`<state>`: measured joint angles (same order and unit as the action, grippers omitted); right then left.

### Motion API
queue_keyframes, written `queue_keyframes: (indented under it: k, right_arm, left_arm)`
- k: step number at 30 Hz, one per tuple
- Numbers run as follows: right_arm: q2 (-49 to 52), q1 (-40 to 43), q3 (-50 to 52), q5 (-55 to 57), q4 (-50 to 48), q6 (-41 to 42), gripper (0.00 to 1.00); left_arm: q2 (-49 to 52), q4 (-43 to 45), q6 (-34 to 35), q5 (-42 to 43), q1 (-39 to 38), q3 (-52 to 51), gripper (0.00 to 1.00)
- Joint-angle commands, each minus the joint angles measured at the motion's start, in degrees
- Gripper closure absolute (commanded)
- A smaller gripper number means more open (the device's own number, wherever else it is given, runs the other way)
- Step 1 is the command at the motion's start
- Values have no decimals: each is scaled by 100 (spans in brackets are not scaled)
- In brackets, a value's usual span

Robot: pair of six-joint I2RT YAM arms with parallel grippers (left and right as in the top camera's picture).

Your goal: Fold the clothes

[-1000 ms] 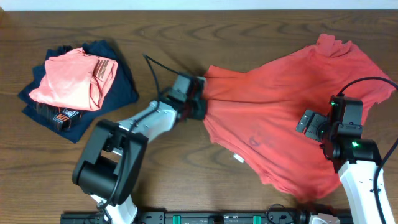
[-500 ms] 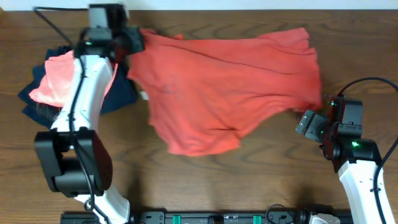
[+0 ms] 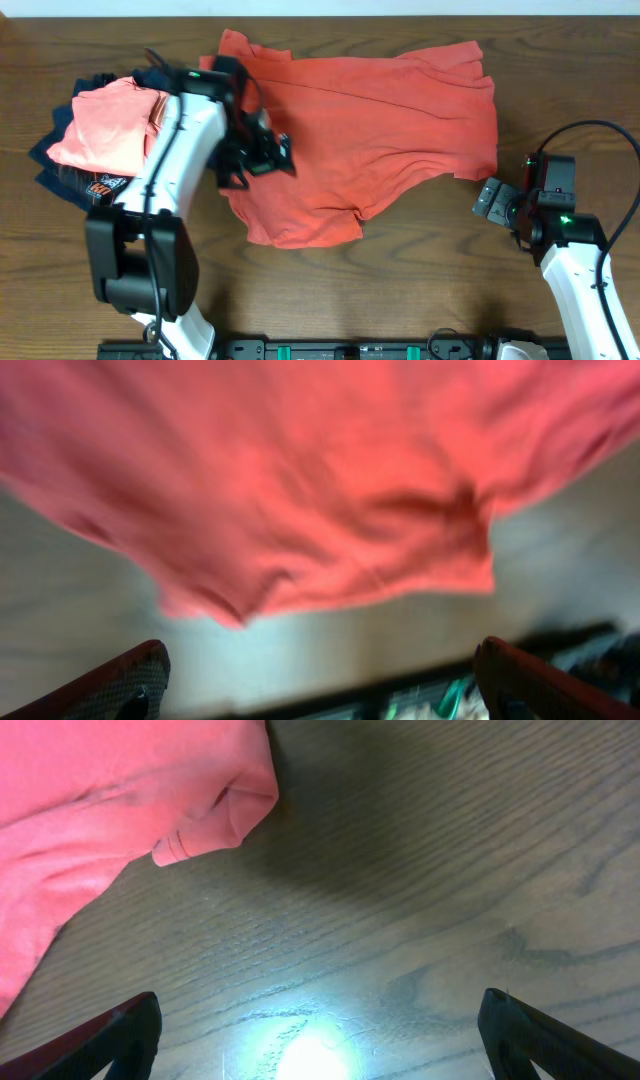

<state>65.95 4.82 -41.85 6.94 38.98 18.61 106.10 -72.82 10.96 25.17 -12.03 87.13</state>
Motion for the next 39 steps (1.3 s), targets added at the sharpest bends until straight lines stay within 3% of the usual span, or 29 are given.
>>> queue_keyframes:
  k: [1,4,10,13,21,23,25,26,27,29,33,39]
  right_arm:
    - [90,90,-52,57,-42,-39,1]
    - [105,90,-52,57,-20,-39,1]
    - [107,92,-52,59,31,-42,1]
    - [107,92,-52,59,28,-42,1]
    - [107,90,-52,57,0,-39,1]
    - [107,90,-52,57,35,-42,1]
    - [109,90,-52,59,68,-42,1]
    - [109,90,-52,59,68,-42,1]
    - [109,90,-52,59,66,-39,1]
    - [109,90,-52,59,61,-39,1]
    - [157,90,-52,59,57,-39,1]
    - [487,90,-46,-50,173,-42,4]
  left_arm:
    - [-11,-116,55,142,-592,-297,2]
    - [-11,13,258,138,-1161,-715,2]
    - [-11,1003,1397,103,-1941,-1829,2]
    - [-11,1318,1893,-350,-2157,-2194,1]
    - [-11,3025,2026,-852,-2302,-2787,2]
    - [-11,3108,2120,-1023,-2253,-2793,13]
    - [-20,3091,2129,-1051,-2149,-2776,42]
    - [-28,3040,2127,-1054,-2081,-2765,65]
    - [-50,2975,2127,-1073,-1998,-2758,80]
    - [-118,2857,2063,-1095,-1823,-2754,94]
    - [-339,2566,1888,-1071,-1443,-2750,94]
    - [-1143,1449,1060,-551,-1071,-2544,94]
